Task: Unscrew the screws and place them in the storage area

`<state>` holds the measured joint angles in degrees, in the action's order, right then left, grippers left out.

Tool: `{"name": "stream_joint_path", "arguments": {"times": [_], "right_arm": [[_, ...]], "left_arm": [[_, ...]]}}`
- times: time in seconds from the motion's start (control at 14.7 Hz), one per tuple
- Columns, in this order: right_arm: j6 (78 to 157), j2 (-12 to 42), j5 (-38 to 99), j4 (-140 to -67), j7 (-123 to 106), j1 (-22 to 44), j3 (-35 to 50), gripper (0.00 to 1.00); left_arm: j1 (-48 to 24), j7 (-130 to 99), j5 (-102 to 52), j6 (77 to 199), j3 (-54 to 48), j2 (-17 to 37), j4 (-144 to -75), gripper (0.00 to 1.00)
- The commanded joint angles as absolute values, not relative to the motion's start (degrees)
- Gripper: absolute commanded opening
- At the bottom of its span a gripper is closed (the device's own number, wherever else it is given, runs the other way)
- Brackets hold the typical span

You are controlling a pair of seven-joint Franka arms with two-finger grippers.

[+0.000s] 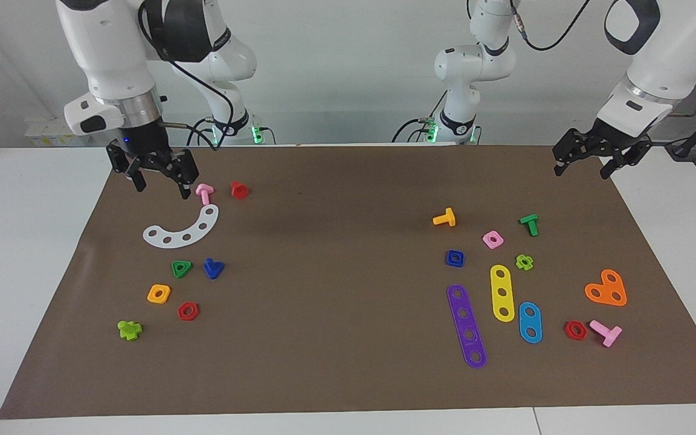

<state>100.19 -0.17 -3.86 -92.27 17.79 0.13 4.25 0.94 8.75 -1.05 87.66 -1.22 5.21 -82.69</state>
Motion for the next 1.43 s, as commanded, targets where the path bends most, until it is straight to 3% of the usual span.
{"name": "stream_joint_path", "arguments": {"times": [0.0, 0.27, 0.48, 0.68, 1.36], "right_arm": [[92.57, 4.12, -2.29, -83.43, 16.17, -0.97, 4.75, 0.98], [85.87, 6.24, -1.5, -77.61, 13.37, -2.19, 4.57, 0.98], [85.43, 5.8, -1.58, -78.57, 13.35, -1.85, 4.48, 1.0], [86.22, 2.65, -1.49, -84.53, 13.71, -1.76, 4.57, 1.0], [87.89, 2.2, -1.49, -85.69, 12.83, -2.46, 4.48, 1.0]], "left_arm": [[0.62, 8.61, 0.35, 88.86, -1.23, 3.43, -84.81, 1.0], [0.53, 8.53, 0.35, 88.86, -1.23, 3.34, -85.17, 1.0], [0.53, 8.53, 0.35, 88.94, -1.23, 3.34, -85.17, 1.0], [0.53, 8.61, 0.35, 89.03, -1.23, 3.34, -85.25, 1.0], [0.53, 8.61, 0.35, 89.21, -1.23, 3.34, -85.34, 1.0]]}}
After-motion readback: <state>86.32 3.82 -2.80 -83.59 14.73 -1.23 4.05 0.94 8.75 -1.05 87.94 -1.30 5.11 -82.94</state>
